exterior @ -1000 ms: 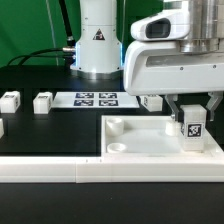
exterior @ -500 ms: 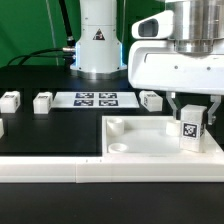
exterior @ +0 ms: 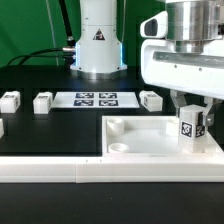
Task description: Assemble square table
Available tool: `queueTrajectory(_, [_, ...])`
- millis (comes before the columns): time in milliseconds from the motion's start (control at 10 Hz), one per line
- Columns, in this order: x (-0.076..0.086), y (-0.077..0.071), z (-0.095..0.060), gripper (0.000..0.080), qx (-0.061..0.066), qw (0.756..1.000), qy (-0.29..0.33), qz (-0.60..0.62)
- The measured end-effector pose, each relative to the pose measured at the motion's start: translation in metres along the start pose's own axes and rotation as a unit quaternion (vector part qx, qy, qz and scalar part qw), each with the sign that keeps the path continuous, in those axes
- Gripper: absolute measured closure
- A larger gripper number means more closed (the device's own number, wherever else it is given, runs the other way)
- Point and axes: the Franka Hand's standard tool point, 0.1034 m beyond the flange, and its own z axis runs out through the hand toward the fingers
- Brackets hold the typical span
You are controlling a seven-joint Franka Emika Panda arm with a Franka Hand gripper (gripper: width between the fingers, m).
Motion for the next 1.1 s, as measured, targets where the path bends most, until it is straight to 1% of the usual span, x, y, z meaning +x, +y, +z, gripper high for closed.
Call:
queueTrajectory(100, [-0.0006,-0.0002,0.0001,0.0508,0.0,1.0,-0.001,0.012])
queueTrajectory(200, [-0.0009,-0.0003,0.0001,0.0399,0.0,1.0,-0.001,0.006])
queueTrajectory(300, [-0.001,-0.0003,0.0001,0.0263,0.0,1.0,-0.001,-0.002])
queueTrajectory(400, [-0.0015,0.0001,0.0,0.0263,-0.003,0.999,-0.001,-0.047])
queueTrajectory(500, [-0.0017,0.0002,-0.0006,0.0172,-0.007,0.997,-0.004,-0.08])
queueTrajectory(700, [-0.002,-0.0004,-0.0015,0.0151,-0.008,0.982,-0.006,-0.188])
queueTrajectory(800, [-0.004,-0.0005,-0.0019,0.0151,-0.012,0.972,-0.009,-0.235])
queueTrajectory(900, [-0.005,-0.0028,-0.0035,0.015,-0.013,0.953,-0.012,-0.303])
queueTrajectory(1000, [-0.0022,-0.0026,-0.0038,0.015,-0.014,0.929,-0.016,-0.369])
queueTrajectory(1100, [0.0,-0.0036,-0.0043,0.015,-0.016,0.917,-0.019,-0.398])
